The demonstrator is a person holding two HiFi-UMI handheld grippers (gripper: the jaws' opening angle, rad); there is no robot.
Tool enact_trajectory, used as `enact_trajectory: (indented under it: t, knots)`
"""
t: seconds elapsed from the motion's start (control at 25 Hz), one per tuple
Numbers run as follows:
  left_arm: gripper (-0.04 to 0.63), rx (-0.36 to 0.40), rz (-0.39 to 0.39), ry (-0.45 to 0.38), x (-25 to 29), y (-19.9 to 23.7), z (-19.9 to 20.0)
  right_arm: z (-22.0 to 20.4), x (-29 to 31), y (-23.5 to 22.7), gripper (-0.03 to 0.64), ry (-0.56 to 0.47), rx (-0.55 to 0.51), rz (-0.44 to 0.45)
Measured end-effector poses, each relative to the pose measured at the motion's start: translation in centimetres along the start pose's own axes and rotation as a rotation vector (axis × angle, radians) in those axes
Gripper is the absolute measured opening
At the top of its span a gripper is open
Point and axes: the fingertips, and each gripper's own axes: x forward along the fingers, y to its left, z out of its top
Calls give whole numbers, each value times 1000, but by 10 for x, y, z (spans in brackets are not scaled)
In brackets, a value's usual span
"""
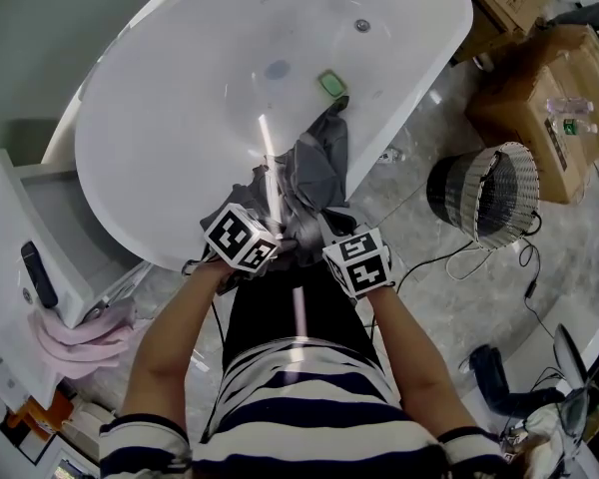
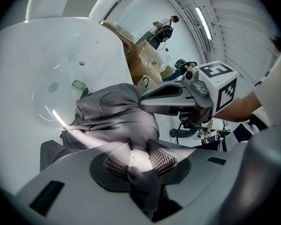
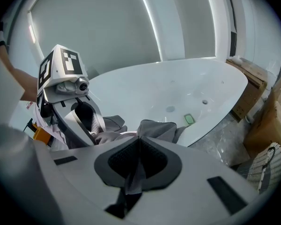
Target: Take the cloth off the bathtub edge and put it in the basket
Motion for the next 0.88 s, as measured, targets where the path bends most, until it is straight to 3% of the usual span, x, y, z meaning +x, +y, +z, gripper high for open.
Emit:
enact_trajectory:
  t: [0.16, 0.52, 0.88]
  knots:
    - [90, -12, 42, -52, -4, -3, 2, -1, -3, -1, 32, -7, 4, 8]
    - [80, 81, 191, -167, -20, -23, 11, -9, -17, 0, 32, -41, 9, 19]
    - [78, 162, 218, -333, -53, -58, 40, 7, -51, -11, 32, -207, 41, 27]
